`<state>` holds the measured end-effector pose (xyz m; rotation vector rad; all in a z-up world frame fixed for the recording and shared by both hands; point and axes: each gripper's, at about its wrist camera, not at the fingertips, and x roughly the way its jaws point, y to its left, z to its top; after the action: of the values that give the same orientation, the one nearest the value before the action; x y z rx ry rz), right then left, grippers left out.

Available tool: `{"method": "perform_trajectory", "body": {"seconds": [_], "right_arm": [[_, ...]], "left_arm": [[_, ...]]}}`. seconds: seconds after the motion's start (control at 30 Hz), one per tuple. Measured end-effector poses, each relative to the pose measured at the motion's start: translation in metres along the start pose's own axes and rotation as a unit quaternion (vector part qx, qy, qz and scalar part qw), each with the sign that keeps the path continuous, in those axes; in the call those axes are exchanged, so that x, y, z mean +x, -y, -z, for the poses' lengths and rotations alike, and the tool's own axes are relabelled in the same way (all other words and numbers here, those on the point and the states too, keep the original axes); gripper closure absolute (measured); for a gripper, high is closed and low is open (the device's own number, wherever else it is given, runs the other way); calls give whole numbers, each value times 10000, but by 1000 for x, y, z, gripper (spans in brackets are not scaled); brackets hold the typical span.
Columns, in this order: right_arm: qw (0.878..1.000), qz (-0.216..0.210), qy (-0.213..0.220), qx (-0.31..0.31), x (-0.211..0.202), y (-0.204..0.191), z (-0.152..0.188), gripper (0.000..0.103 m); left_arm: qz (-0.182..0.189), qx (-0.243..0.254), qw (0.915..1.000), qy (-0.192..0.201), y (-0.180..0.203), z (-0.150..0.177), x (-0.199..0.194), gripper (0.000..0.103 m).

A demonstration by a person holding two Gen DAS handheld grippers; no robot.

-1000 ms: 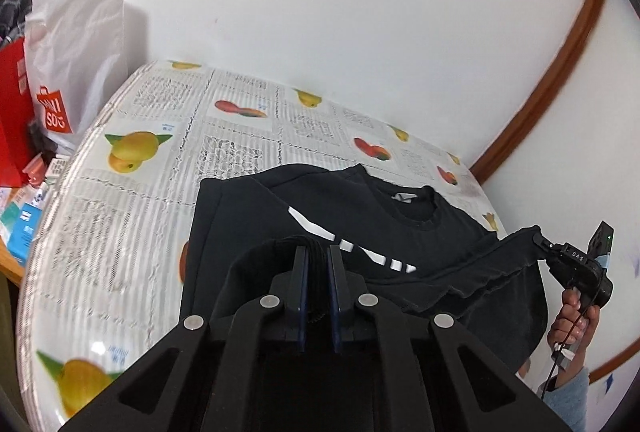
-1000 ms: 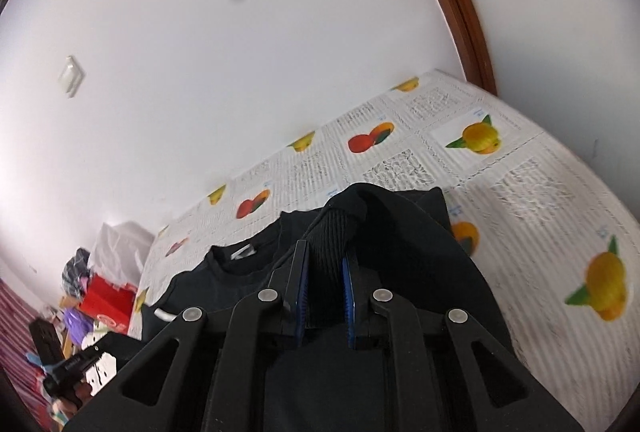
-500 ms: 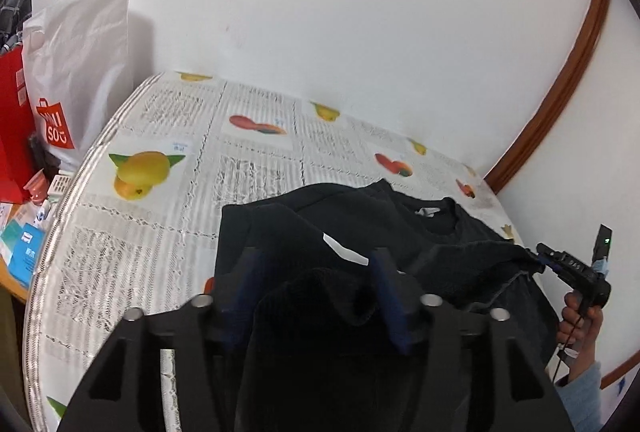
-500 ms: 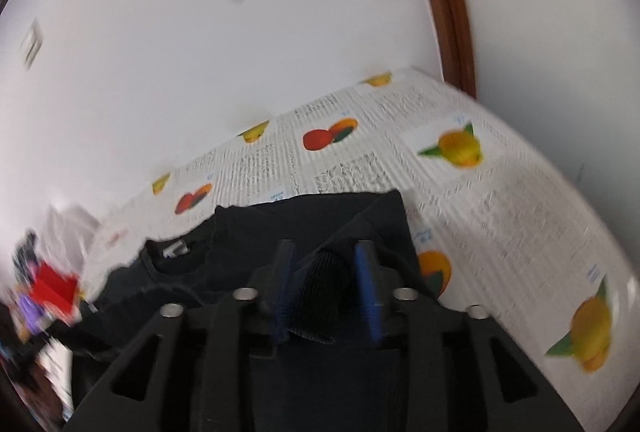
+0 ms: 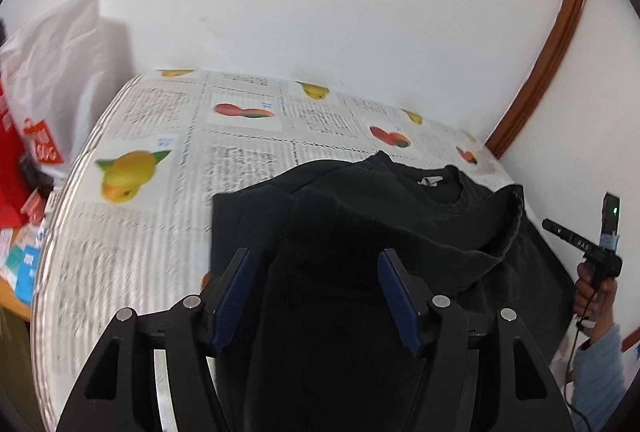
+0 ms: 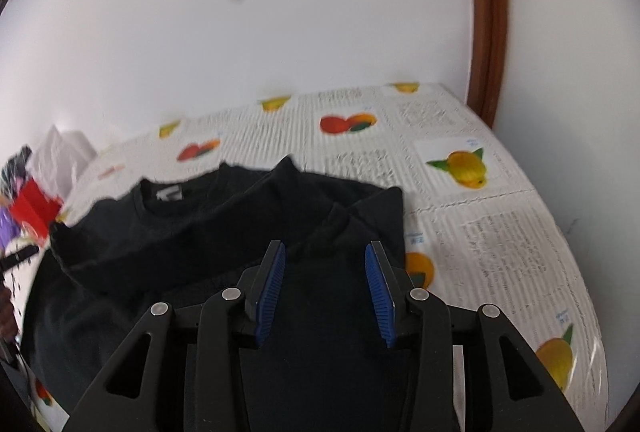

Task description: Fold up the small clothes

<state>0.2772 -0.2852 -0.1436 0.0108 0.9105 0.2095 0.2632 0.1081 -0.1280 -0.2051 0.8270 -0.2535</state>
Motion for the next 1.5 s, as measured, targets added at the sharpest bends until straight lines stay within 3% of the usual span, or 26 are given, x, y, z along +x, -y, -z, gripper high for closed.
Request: {"method": "perform_trajectory", "body": {"seconds": [0.13, 0.17, 0.3, 0.37, 0.43, 0.47, 0.5, 0.6, 0.73, 0.87, 1.07, 1.2, 1.5], "right_arm": [[9995, 120, -168, -237, 25, -7, -10, 57], [9994, 139, -186, -275, 30, -8, -13, 56], [9983, 131, -397, -409, 57, -12, -26, 55], [9970, 239, -515, -523, 73, -16, -29, 55], [9951, 380, -622, -661, 84, -19, -29, 63], [9943, 470, -648, -706, 87, -20, -29, 78], [9933, 586, -647, -754, 89, -20, -29, 83], [9971, 342, -265, -632, 75, -11, -31, 87], [9990, 355, 166, -206, 58, 8, -29, 87], [9982, 462, -375, -82, 87, 17, -22, 86], [9967, 614, -534, -76, 79, 11, -24, 76], [9965, 721, -409, -51, 52, -1, -19, 75], [9992, 189, -231, -276, -4, -69, 17, 64]], "left_arm": [[-506, 466, 9976, -100, 15, -8, 24, 43], [-585, 536, 9968, -125, 16, -9, 29, 48], [-1058, 654, 9921, -167, 18, -10, 45, 85], [-1052, 549, 9928, -139, 12, -9, 48, 93], [-980, 403, 9943, -108, 6, -8, 48, 95], [-961, 343, 9947, -87, 3, -7, 48, 96], [-953, 307, 9949, -82, 2, -7, 48, 96], [-900, 214, 9957, -63, -1, -6, 47, 96], [-862, 180, 9960, -120, -4, -5, 50, 96], [-870, 157, 9959, -197, -4, -5, 55, 96], [-1028, 252, 9941, -216, 2, -4, 49, 92], [-1131, 243, 9929, -279, 7, 2, 39, 77], [-1125, 247, 9933, -74, 21, 31, -7, 45]]}}
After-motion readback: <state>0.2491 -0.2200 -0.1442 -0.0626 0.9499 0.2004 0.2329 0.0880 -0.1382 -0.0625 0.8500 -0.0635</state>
